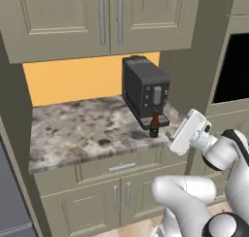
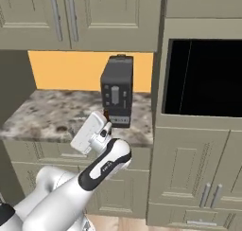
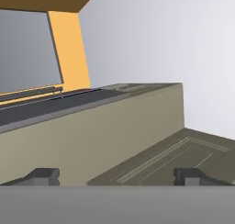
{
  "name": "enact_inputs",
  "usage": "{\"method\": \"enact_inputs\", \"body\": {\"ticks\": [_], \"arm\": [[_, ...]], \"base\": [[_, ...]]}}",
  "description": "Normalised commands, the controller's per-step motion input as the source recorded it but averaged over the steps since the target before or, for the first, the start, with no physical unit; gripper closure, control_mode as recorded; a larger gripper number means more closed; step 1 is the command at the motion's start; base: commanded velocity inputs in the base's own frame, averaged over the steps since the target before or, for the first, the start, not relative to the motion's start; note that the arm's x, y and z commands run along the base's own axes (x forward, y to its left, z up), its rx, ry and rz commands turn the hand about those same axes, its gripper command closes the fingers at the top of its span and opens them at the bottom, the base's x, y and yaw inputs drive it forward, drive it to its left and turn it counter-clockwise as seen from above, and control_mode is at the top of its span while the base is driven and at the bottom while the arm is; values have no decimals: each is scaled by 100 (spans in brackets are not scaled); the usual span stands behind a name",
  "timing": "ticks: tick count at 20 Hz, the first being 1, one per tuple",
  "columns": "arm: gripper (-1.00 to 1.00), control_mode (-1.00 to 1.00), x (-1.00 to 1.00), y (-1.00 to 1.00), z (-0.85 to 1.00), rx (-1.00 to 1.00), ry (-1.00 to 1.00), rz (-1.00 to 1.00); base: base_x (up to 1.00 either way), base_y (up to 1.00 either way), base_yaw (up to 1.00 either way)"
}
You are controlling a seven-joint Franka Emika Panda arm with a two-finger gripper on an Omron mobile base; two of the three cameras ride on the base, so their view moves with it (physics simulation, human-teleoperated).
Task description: Move the drinks to the dining counter.
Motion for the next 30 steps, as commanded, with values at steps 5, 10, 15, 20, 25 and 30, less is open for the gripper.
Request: {"method": "enact_inputs", "body": {"ticks": [5, 10, 15, 20, 25, 30], "arm": [[-100, 100, 0, 0, 0, 0, 0, 0], [-100, 100, 0, 0, 0, 0, 0, 0], [-100, 100, 0, 0, 0, 0, 0, 0], [-100, 100, 0, 0, 0, 0, 0, 0], [-100, 100, 0, 0, 0, 0, 0, 0], [-100, 100, 0, 0, 0, 0, 0, 0]], "base": [[0, 93, -26], [19, 32, -23], [51, 0, -17], [48, 2, -18], [7, 2, -5], [0, 0, 0]]}}
